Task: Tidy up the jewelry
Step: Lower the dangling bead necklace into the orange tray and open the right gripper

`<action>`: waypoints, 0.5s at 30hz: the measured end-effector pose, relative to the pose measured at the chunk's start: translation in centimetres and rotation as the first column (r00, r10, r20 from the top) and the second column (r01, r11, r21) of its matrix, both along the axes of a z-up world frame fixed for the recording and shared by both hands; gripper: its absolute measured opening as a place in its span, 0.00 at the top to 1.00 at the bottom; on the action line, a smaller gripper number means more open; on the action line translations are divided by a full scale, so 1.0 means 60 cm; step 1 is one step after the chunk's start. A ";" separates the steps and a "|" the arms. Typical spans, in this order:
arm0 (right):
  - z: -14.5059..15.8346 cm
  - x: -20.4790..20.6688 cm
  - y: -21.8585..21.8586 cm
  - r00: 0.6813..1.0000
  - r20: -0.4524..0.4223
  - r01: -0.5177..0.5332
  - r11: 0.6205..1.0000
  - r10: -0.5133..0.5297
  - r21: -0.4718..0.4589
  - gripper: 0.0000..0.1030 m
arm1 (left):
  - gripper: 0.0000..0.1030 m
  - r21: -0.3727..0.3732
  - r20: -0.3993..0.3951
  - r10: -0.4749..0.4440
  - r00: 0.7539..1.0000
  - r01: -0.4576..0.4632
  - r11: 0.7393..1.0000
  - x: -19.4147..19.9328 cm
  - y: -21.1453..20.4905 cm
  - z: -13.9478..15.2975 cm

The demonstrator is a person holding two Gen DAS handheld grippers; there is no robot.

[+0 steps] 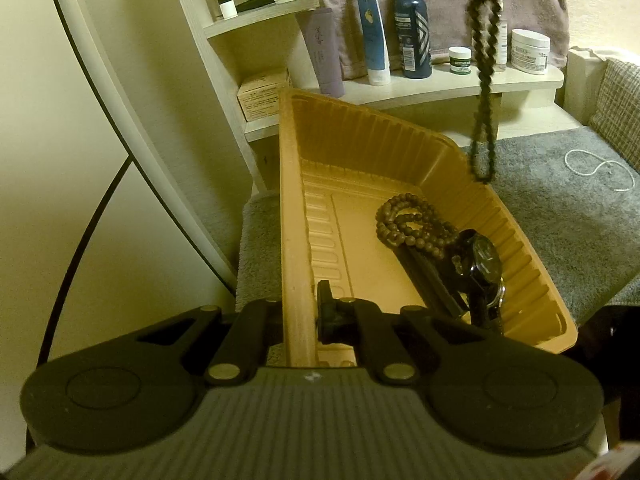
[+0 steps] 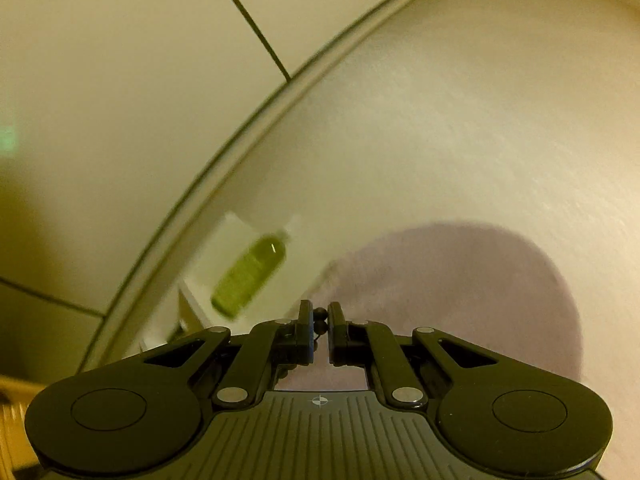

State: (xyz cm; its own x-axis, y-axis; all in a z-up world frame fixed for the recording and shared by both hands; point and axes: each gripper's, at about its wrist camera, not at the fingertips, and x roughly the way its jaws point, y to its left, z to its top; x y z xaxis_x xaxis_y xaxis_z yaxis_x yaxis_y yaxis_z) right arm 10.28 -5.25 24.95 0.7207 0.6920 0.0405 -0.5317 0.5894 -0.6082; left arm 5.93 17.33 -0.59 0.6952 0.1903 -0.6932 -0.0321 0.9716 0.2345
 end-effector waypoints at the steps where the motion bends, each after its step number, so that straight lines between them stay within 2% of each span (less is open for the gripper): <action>1: 0.004 0.000 0.009 1.000 0.003 -0.013 1.000 0.013 -0.002 0.94 | 0.95 -0.001 0.000 0.000 1.000 0.000 1.000 0.000 0.000 0.000; 6: 0.004 0.009 0.046 0.998 -0.031 -0.063 0.997 0.062 -0.042 0.94 | 0.95 -0.006 0.002 0.001 1.000 -0.001 1.000 0.000 0.001 0.001; 10: -0.031 0.022 0.066 0.989 -0.121 -0.098 0.990 0.085 -0.103 0.94 | 0.95 -0.009 0.003 0.001 1.000 -0.001 1.000 -0.001 0.004 -0.001; 15: -0.090 0.052 0.090 0.956 -0.272 -0.156 0.977 0.112 -0.147 0.94 | 0.95 -0.011 0.002 0.002 1.000 -0.002 1.000 -0.001 0.006 -0.002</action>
State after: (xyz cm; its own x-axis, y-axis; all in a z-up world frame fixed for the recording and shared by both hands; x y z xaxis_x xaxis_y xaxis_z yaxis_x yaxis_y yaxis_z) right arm 13.37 0.18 19.58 0.5908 0.7642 -0.2590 -0.7517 0.4046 -0.5208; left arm 5.87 17.66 -0.73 0.6961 0.1836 -0.6940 -0.0343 0.9741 0.2234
